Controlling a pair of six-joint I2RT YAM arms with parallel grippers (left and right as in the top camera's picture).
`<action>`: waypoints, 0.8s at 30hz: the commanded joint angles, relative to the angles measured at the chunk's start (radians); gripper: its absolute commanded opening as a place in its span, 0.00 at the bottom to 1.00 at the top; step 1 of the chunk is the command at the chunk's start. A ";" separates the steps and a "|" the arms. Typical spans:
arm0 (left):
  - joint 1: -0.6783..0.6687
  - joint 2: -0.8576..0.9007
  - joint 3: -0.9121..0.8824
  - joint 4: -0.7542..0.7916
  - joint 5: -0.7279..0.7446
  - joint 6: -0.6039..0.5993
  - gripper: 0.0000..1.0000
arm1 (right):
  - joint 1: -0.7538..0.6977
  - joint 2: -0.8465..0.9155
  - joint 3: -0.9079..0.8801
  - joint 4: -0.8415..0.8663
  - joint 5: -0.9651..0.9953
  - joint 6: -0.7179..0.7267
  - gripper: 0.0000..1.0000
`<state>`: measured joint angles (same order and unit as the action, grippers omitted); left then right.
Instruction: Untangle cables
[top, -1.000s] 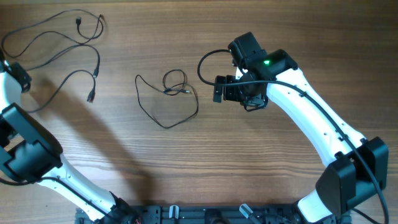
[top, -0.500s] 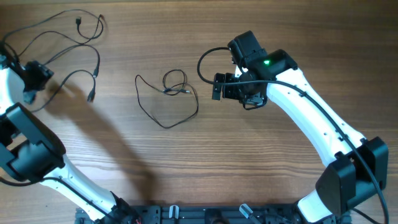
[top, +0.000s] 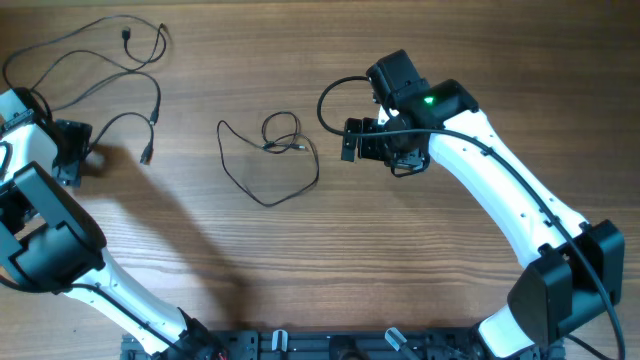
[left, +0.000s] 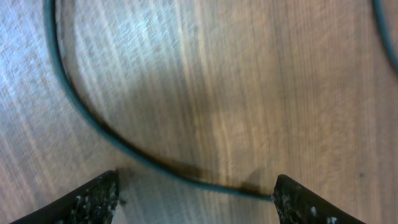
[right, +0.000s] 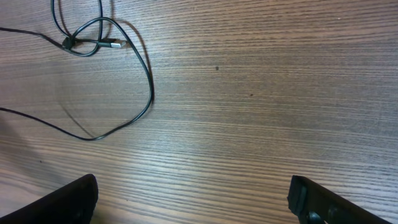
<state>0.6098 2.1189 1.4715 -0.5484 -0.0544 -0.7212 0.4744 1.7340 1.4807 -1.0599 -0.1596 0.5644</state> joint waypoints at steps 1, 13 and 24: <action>0.003 0.019 -0.014 0.029 -0.019 -0.020 0.76 | 0.001 0.011 -0.004 0.002 0.002 0.013 1.00; 0.014 0.109 -0.014 0.180 -0.101 0.309 0.04 | 0.001 0.011 -0.004 -0.004 0.002 0.013 0.99; 0.089 0.034 0.152 0.201 0.117 0.478 0.58 | 0.001 0.011 -0.004 -0.010 0.002 0.015 1.00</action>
<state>0.7097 2.1975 1.5818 -0.3485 -0.0486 -0.2253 0.4744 1.7340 1.4807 -1.0752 -0.1596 0.5648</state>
